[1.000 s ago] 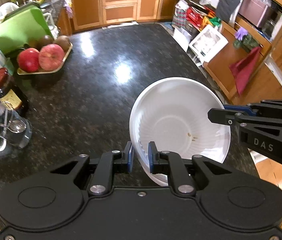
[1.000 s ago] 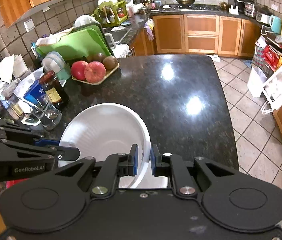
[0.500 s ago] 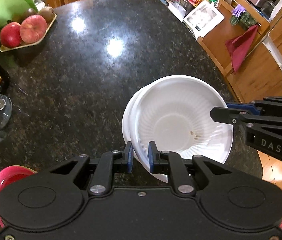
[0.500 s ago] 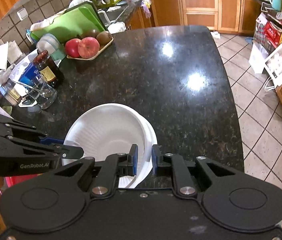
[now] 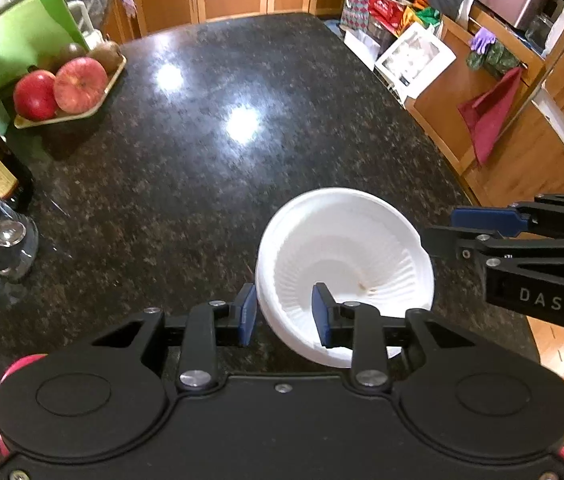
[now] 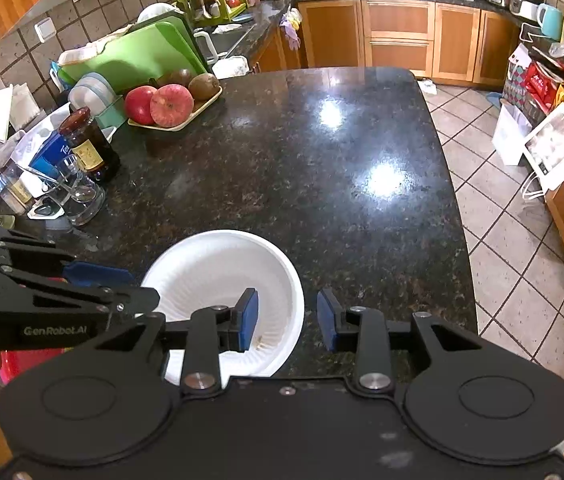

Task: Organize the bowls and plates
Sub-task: 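Lower the small bowl into the white bowls and open the left tool, then move the left tool to the rim of the stacked white bowls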

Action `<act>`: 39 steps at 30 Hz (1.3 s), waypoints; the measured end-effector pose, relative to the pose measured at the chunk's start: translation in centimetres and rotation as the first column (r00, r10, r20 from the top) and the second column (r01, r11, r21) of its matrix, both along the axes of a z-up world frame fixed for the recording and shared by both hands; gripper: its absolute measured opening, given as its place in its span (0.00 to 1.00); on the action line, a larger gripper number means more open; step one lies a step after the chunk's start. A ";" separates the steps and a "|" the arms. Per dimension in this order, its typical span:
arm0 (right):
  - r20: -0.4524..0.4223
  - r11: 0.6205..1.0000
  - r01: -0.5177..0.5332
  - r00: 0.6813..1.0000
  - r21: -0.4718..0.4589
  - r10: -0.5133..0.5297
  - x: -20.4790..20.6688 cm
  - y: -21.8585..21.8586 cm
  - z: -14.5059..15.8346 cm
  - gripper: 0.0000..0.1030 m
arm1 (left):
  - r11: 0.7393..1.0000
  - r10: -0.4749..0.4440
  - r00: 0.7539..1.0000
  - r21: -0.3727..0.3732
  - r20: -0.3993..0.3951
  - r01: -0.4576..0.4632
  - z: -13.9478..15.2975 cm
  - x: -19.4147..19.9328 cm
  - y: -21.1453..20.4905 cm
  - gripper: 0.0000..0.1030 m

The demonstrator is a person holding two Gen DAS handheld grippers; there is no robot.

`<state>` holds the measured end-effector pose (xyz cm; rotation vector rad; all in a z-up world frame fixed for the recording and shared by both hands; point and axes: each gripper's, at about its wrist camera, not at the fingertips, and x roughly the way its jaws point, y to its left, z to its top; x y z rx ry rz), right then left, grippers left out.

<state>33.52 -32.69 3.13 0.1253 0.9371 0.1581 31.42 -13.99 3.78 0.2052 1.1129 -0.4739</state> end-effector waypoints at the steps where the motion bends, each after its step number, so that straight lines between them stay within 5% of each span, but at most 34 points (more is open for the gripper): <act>1: 0.003 1.000 0.002 1.000 0.003 -0.002 0.0 0.0 0.0 0.36 | 1.000 0.002 1.000 0.000 0.008 -0.002 0.0 0.0 0.0 0.40; 13: 0.062 0.998 0.030 0.998 0.063 -0.034 -1.2 -0.9 -0.2 0.40 | 0.997 0.068 0.982 0.013 0.175 -0.071 0.4 -1.3 0.6 0.49; 22: 0.160 0.996 0.059 0.985 0.064 -0.069 -3.0 -1.0 -0.4 0.51 | 0.990 0.126 0.947 0.030 0.296 -0.141 0.3 -2.6 0.7 0.55; 39: 0.540 0.986 0.148 0.837 -0.072 -0.086 -9.0 1.0 -1.6 0.62 | 0.974 0.219 0.873 -0.038 0.435 -0.225 -0.5 -5.6 1.9 0.66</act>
